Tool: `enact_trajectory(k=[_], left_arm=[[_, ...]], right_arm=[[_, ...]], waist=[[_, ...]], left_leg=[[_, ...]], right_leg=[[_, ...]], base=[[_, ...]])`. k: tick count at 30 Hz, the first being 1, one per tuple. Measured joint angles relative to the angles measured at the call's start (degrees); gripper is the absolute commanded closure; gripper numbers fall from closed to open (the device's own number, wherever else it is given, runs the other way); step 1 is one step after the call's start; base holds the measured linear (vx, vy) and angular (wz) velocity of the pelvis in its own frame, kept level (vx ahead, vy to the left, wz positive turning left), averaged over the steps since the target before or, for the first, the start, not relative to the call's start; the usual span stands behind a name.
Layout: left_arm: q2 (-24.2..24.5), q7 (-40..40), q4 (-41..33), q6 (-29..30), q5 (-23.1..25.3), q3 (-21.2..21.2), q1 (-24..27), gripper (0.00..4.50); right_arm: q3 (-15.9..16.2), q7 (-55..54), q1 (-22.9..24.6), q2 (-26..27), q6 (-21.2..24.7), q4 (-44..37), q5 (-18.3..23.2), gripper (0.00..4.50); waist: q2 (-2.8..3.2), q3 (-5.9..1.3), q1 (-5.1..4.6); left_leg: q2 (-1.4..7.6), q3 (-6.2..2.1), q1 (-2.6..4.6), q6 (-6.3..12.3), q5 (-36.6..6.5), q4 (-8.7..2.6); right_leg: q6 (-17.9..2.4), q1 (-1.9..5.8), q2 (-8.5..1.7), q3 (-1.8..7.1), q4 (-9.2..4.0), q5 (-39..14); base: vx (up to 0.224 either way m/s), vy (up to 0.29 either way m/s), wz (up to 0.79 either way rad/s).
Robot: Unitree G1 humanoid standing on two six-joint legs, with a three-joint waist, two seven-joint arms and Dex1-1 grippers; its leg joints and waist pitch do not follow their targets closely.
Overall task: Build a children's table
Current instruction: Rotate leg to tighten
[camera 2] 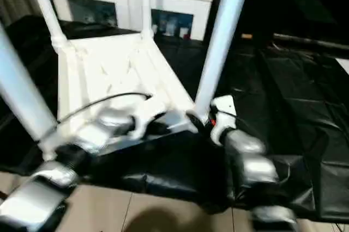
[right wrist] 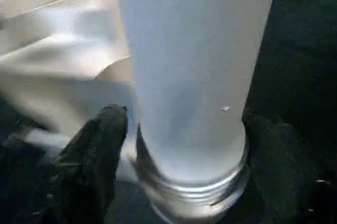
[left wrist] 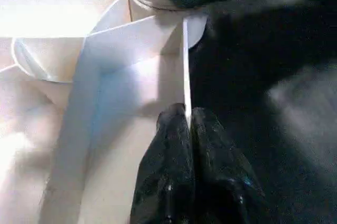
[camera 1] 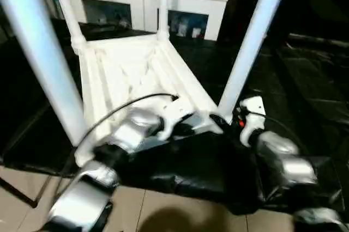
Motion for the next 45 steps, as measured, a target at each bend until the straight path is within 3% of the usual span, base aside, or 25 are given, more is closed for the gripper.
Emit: enact_trajectory(k=[7,13,15,16,20,21,26,32,36,42,45], left_arm=[[6.0,-10.2,-5.1,-1.6,-2.2,-0.8,3.1,4.5],[8.3,-16.2,-6.9,-2.8,-3.0,-0.9,4.4,4.5],[8.3,-16.3,-7.0,-2.8,-3.1,-0.9,4.4,4.5],[8.3,-16.3,-7.0,-2.8,-3.1,-0.9,4.4,4.5],[8.4,-16.5,-7.1,-2.7,-3.2,-0.9,4.4,4.5],[8.5,-16.5,-7.1,-2.7,-3.3,-0.9,4.4,4.5],[8.5,-17.0,-7.1,-2.6,-3.3,-0.9,4.5,4.5],[8.5,-17.1,-7.1,-2.2,-3.3,-0.8,4.5,4.5],[6.1,-11.3,-4.5,-1.4,-2.2,0.2,3.1,4.5],[-2.1,3.3,3.3,2.1,-0.5,2.1,-1.3,4.5],[-5.8,10.7,7.3,1.7,0.2,2.5,-3.4,4.5]], right_arm=[[3.6,14.8,3.1,-6.9,0.9,-5.6,1.1,0.74],[6.6,21.1,4.0,-9.3,1.2,-7.1,1.8,0.74],[6.7,21.0,3.9,-8.9,1.1,-7.0,1.7,0.74],[6.7,21.0,3.9,-8.9,1.1,-6.9,1.7,1.02],[6.5,20.9,3.9,-8.9,1.1,-6.7,1.7,1.13],[6.5,20.9,3.9,-8.9,1.1,-6.7,1.7,1.42],[6.5,21.3,3.9,-9.1,1.1,-6.7,1.7,1.76],[6.4,20.8,3.9,-8.7,1.0,-6.3,1.9,1.83],[4.0,13.4,2.7,-5.1,-0.5,-2.5,1.2,1.84],[-2.4,-7.3,0.6,3.8,-1.5,2.5,0.4,1.85],[-3.3,-19.4,-2.2,7.7,-1.9,4.7,-2.2,1.85]], waist=[[-0.03,0.02,0.22],[-0.03,0.02,0.56],[-0.03,0.02,0.66],[-0.03,0.02,0.71],[-0.03,0.02,0.8],[-0.03,0.02,0.83],[-0.03,0.02,0.88],[-0.08,0.02,0.87],[-0.2,-0.03,0.51],[-0.29,0.0,0.16],[-0.19,-0.02,0.04]], left_leg=[[0.05,0.07,-0.04,0.01,0.0,0.0],[0.06,0.1,-0.07,0.02,0.0,0.0],[0.06,0.11,-0.06,0.02,0.0,0.0],[0.06,0.11,-0.06,0.02,0.0,0.0],[0.06,0.11,-0.05,0.02,0.0,0.0],[0.05,0.11,-0.05,0.02,0.0,0.0],[0.06,0.12,-0.05,0.02,0.0,0.0],[0.05,0.12,-0.04,0.03,0.0,0.01],[0.03,0.12,0.06,0.02,0.0,0.12],[-0.01,0.08,0.06,0.0,0.0,0.08],[-0.06,0.07,0.03,0.0,0.0,0.08]], right_leg=[[0.0,0.0,-0.04,0.02,-0.04,-0.3],[0.0,0.02,-0.12,0.04,-0.04,-0.5],[0.0,0.02,-0.13,0.04,-0.04,-0.5],[0.0,0.02,-0.13,0.04,-0.04,-0.5],[0.0,0.02,-0.12,0.03,-0.02,-0.5],[0.0,0.02,-0.12,0.03,-0.02,-0.5],[0.0,0.02,-0.12,0.03,-0.02,-0.5],[0.0,0.02,-0.12,0.04,0.0,-0.5],[-0.1,0.07,-0.14,0.07,0.11,-0.4],[0.2,0.08,-0.14,0.04,0.09,-0.3],[0.3,0.08,-0.14,0.05,0.05,-0.3]], base=[[0.0,0.0,0.0],[0.0,0.0,0.0],[0.0,0.0,0.0],[0.0,0.0,0.0],[0.0,0.0,0.0],[0.0,0.0,0.0],[0.0,0.0,0.0],[0.0,0.0,0.0],[0.0,0.0,0.0],[0.0,0.0,0.0],[0.0,0.0,0.0]])
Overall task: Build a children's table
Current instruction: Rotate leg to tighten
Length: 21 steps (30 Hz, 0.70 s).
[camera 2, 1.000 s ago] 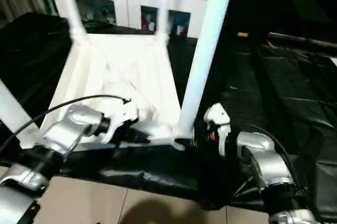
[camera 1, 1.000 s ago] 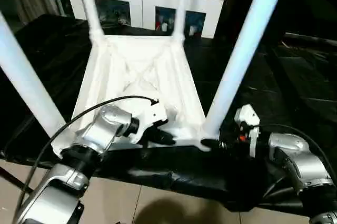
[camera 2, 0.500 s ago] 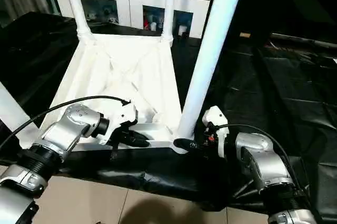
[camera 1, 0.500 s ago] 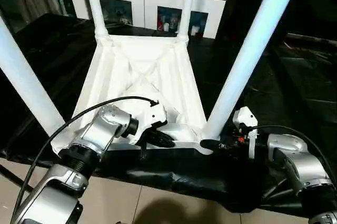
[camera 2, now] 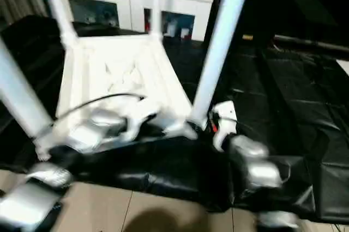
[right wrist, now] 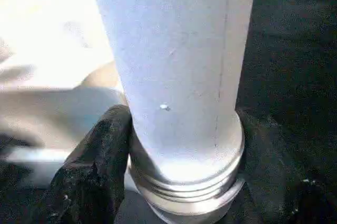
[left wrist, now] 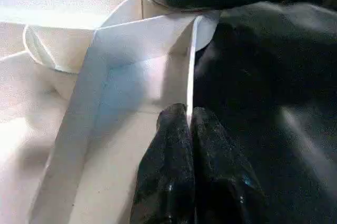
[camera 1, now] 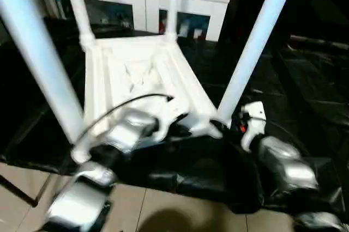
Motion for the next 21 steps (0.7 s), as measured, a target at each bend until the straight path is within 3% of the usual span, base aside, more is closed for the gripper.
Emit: enact_trajectory(k=[8,9,15,19,21], left_arm=[[-1.0,2.1,1.5,-2.2,1.0,-0.1,-0.3,4.5],[-0.9,2.0,1.6,-2.2,1.0,-0.1,-0.4,4.5],[1.2,-1.7,1.2,-3.6,0.4,-0.1,-0.3,4.5],[5.5,-10.7,-2.8,-5.2,-0.6,-0.3,2.2,4.5],[7.5,-14.7,-4.5,-5.8,-1.0,-0.3,3.2,4.5]], right_arm=[[0.6,-2.2,-0.7,0.5,-2.0,1.1,-2.4,1.85],[0.3,-0.8,-0.5,-0.1,-2.1,1.1,-1.7,1.29],[2.0,11.5,1.4,-6.2,-2.3,-0.2,-1.3,0.73],[5.0,25.0,4.4,-13.1,-1.7,-4.0,0.3,0.61],[5.8,28.9,5.2,-14.1,-1.7,-5.3,0.6,0.61]], waist=[[0.43,-0.25,0.12],[0.43,-0.24,0.15],[0.35,-0.17,0.0],[0.32,-0.12,0.14],[0.31,-0.11,0.17]], left_leg=[[0.0,0.0,-0.01,0.0,0.0,-0.18],[-0.01,0.0,-0.03,0.0,0.0,-0.19],[0.01,0.0,-0.06,0.01,0.0,-0.28],[0.04,0.01,-0.06,0.02,0.0,-0.43],[0.06,0.01,-0.07,0.02,0.0,-0.48]], right_leg=[[0.0,-0.01,0.0,0.0,-0.01,0.0],[0.1,-0.02,0.0,0.0,-0.01,0.0],[0.1,-0.06,0.06,-0.03,-0.07,0.0],[0.0,-0.1,0.07,-0.05,-0.08,0.0],[0.0,-0.12,0.07,-0.06,-0.08,0.0]], base=[[0.0,0.0,0.0],[0.0,0.0,0.0],[0.0,0.0,0.0],[0.0,0.0,0.0],[0.0,0.0,0.0]])
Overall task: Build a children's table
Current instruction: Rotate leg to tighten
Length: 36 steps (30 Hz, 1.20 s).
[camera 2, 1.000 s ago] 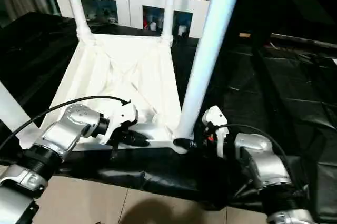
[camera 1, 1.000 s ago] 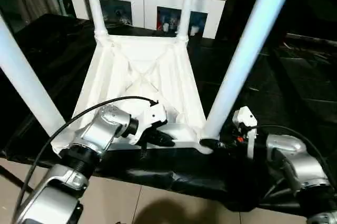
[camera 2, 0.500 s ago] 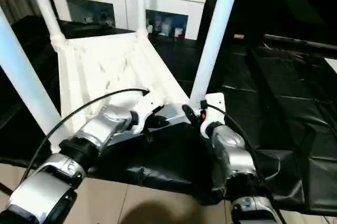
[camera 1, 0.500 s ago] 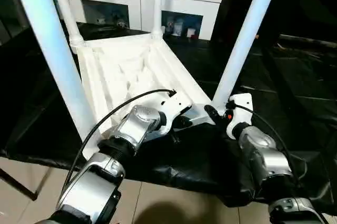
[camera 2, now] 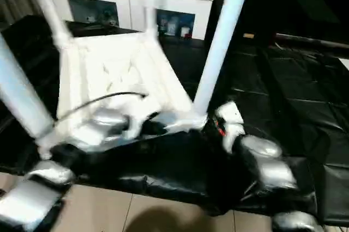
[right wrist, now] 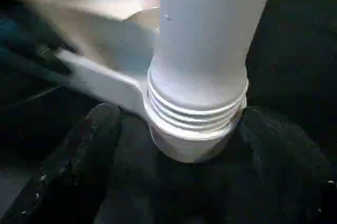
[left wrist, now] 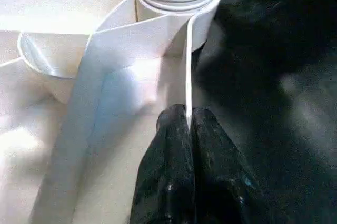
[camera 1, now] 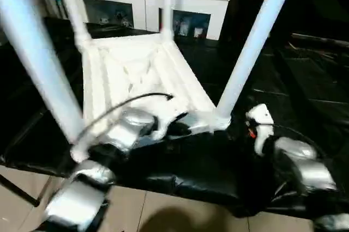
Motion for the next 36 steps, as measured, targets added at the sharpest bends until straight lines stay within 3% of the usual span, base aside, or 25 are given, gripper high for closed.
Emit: enact_trajectory(k=[6,11,27,30,36], left_arm=[[3.7,-9.5,-5.3,-0.3,-1.6,-1.8,2.8,4.5],[4.7,-11.8,-7.3,0.1,-1.9,-2.0,3.7,4.5],[4.9,-12.4,-7.9,1.3,-1.9,-1.8,3.9,4.5],[3.7,-9.2,-6.9,2.0,-1.6,-1.4,3.6,4.5],[-4.2,6.2,2.0,3.6,0.3,1.0,-1.1,4.5]], right_arm=[[1.2,6.3,0.5,-0.4,0.0,-1.7,1.6,0.61],[2.1,9.3,0.5,-0.4,0.3,-2.6,2.2,0.61],[2.1,11.0,0.5,-0.3,1.1,-3.1,2.3,1.75],[1.4,6.6,0.4,1.1,0.9,-2.4,1.8,1.82],[-4.2,-17.4,-3.4,10.5,0.6,3.8,-0.8,1.83]], waist=[[-0.05,0.03,0.78],[-0.03,0.02,1.29],[0.02,0.0,1.31],[0.08,-0.04,1.14],[0.25,-0.13,0.09]], left_leg=[[0.02,0.1,-0.08,0.0,0.0,0.09],[0.02,0.14,-0.08,0.03,0.0,0.12],[0.03,0.14,-0.03,0.15,0.1,0.15],[0.02,0.14,0.09,0.01,0.0,0.18],[-0.03,0.11,0.25,-0.01,0.0,0.17]], right_leg=[[-0.1,0.01,-0.16,0.05,-0.03,-0.2],[-0.1,0.01,-0.15,0.06,0.0,-0.4],[-0.1,0.03,-0.12,0.06,0.06,-0.5],[-0.2,0.11,-0.13,0.08,0.1,-0.5],[0.0,0.25,-0.12,0.1,0.13,-0.3]], base=[[0.0,0.0,0.0],[0.0,0.0,0.0],[0.0,0.0,0.0],[0.0,0.0,0.0],[0.0,0.0,0.0]])
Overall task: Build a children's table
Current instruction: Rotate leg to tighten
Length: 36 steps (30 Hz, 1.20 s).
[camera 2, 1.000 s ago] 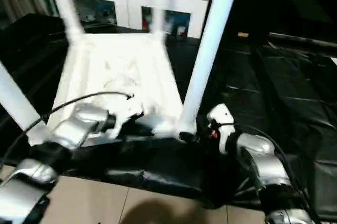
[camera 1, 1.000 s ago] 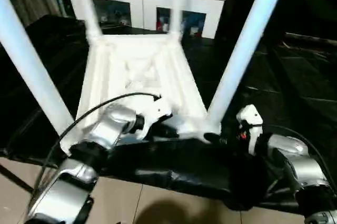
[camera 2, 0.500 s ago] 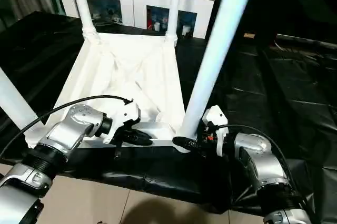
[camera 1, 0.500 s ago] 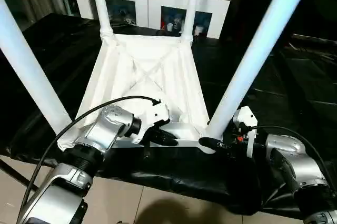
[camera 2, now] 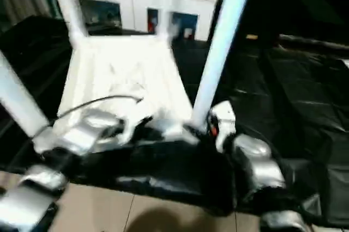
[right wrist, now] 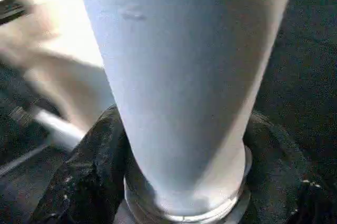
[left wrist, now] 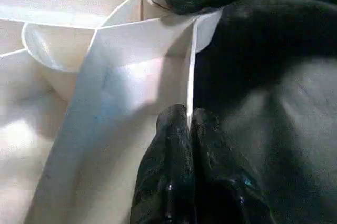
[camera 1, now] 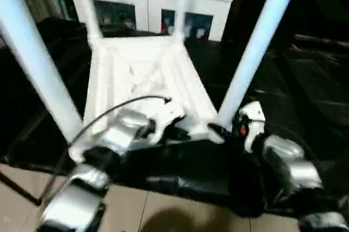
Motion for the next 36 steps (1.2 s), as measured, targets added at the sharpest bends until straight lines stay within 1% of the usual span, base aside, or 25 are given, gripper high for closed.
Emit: enact_trajectory(k=[1,2,4,7,11,12,13,14,16,18,20,24,25,28,31,36], left_arm=[[-1.8,3.6,2.1,0.2,0.1,0.5,-1.2,4.5],[-2.7,6.0,3.3,0.2,0.2,0.6,-1.8,4.5],[-4.5,9.3,4.8,0.2,0.5,0.9,-2.4,4.5],[-5.7,10.3,6.4,0.1,0.6,1.3,-3.4,4.5],[-5.7,10.3,6.5,0.1,0.6,1.4,-3.6,4.5],[-5.6,10.3,6.5,0.1,0.6,1.4,-3.6,4.5],[-5.5,9.9,6.5,-0.1,0.6,1.3,-3.6,4.5],[-5.1,9.6,6.5,-0.5,0.7,1.2,-3.6,4.5],[-3.3,8.7,6.4,-1.9,0.7,1.2,-3.5,4.5],[-1.8,7.1,5.7,-2.7,0.7,1.2,-3.0,4.5],[0.3,3.2,3.5,-4.1,0.7,1.0,-1.4,4.5],[3.5,-3.9,0.1,-4.8,-0.1,0.6,0.6,4.5],[4.7,-6.4,-0.9,-4.9,-0.6,0.3,1.1,4.5],[7.5,-12.8,-2.9,-5.7,-1.9,-0.3,2.5,4.5],[8.4,-16.7,-4.9,-5.7,-2.2,-1.0,3.3,4.5],[8.6,-17.6,-5.3,-5.4,-2.2,-1.3,3.4,4.5]], right_arm=[[-1.5,-6.4,-1.5,2.4,0.0,1.7,-0.4,1.83],[-2.5,-10.2,-2.4,3.8,0.0,2.7,-0.5,1.83],[-3.1,-15.4,-3.7,5.7,-0.2,4.3,-0.6,1.83],[-3.1,-17.1,-4.9,6.0,-1.5,6.0,-2.0,1.83],[-3.1,-15.6,-4.9,5.4,-2.6,6.4,-2.2,1.83],[-3.1,-15.2,-4.9,5.3,-2.7,6.4,-2.0,1.27],[-3.1,-13.7,-4.8,4.6,-2.9,6.4,-2.0,1.14],[-2.8,-11.7,-4.4,4.0,-3.2,6.4,-2.0,1.14],[-1.9,-6.2,-4.0,2.1,-3.6,6.3,-1.6,0.95],[-0.6,-1.3,-3.2,0.0,-3.6,5.7,-1.3,0.76],[1.6,4.9,-1.7,-3.0,-3.8,4.1,-1.4,0.76],[3.7,13.7,0.8,-7.2,-4.2,0.4,-1.2,0.76],[4.0,16.3,1.8,-8.2,-3.9,-1.0,-0.5,0.76],[4.1,20.9,3.4,-9.5,-3.0,-3.1,0.8,0.76],[5.0,24.4,4.0,-9.8,-3.0,-4.5,2.0,0.76],[6.3,26.3,4.0,-9.9,-2.9,-5.3,2.2,0.76]], waist=[[0.03,-0.01,-0.17],[0.04,-0.02,-0.2],[0.16,-0.1,-0.2],[0.25,-0.15,-0.18],[0.31,-0.18,-0.11],[0.32,-0.17,-0.11],[0.33,-0.15,-0.1],[0.32,-0.14,-0.06],[0.26,-0.09,-0.47],[0.25,-0.07,-0.65],[0.32,-0.05,-0.64],[0.35,0.0,-0.26],[0.33,0.01,-0.15],[0.33,0.02,-0.02],[0.32,0.05,0.56],[0.17,0.15,0.92]], left_leg=[[-0.02,-0.01,-0.03,0.0,0.0,-0.01],[-0.02,-0.02,-0.04,0.0,0.0,-0.02],[-0.02,-0.04,-0.04,0.0,0.0,-0.02],[-0.03,-0.05,-0.1,0.0,0.0,-0.04],[-0.03,-0.05,-0.14,0.0,0.0,-0.06],[-0.03,-0.05,-0.15,0.01,0.0,-0.05],[-0.03,-0.05,-0.18,0.01,0.0,-0.06],[-0.03,-0.05,-0.18,0.01,0.0,-0.08],[-0.03,-0.08,-0.17,0.01,0.0,-0.09],[-0.02,-0.17,-0.16,0.01,0.0,-0.11],[-0.01,-0.17,-0.14,0.01,0.0,-0.27],[0.02,-0.15,-0.17,0.02,0.0,-0.31],[0.04,-0.14,-0.19,0.02,0.0,-0.29],[0.07,-0.08,-0.21,0.02,0.0,-0.27],[0.07,0.0,-0.28,0.03,0.0,-0.13],[0.07,0.05,-0.31,0.06,0.0,-0.07]], right_leg=[[0.0,-0.03,0.0,0.01,-0.02,0.0],[0.1,-0.04,0.0,0.0,-0.03,0.0],[0.1,0.0,0.0,0.01,-0.05,0.0],[0.1,-0.02,0.0,0.01,-0.05,0.0],[-0.1,-0.02,0.0,0.01,-0.08,0.1],[-0.1,-0.03,0.0,0.01,-0.08,0.1],[-0.1,-0.05,0.0,0.01,-0.08,0.1],[-0.1,-0.05,0.0,-0.01,-0.09,0.1],[-0.1,-0.16,0.09,-0.03,-0.08,0.1],[-0.1,-0.19,0.16,-0.1,-0.09,0.2],[-0.1,-0.22,0.19,-0.12,-0.09,0.2],[-0.2,-0.24,0.19,-0.15,-0.1,0.1],[-0.2,-0.24,0.17,-0.14,-0.12,0.1],[-0.2,-0.25,0.1,-0.09,-0.17,0.0],[-0.2,-0.25,-0.01,-0.08,-0.22,-0.1],[-0.2,-0.23,-0.01,-0.05,-0.21,-0.1]], base=[[0.0,0.0,0.0],[0.0,0.0,0.0],[0.0,0.0,0.0],[0.0,0.0,0.0],[0.0,0.0,0.0],[0.0,0.0,0.0],[0.0,0.0,0.0],[0.0,0.0,0.0],[0.0,0.0,0.0],[0.0,0.0,0.0],[0.0,0.0,0.0],[0.0,0.0,0.0],[0.0,0.0,0.0],[0.0,0.0,0.0],[0.0,0.0,0.0],[0.0,0.0,0.0]])
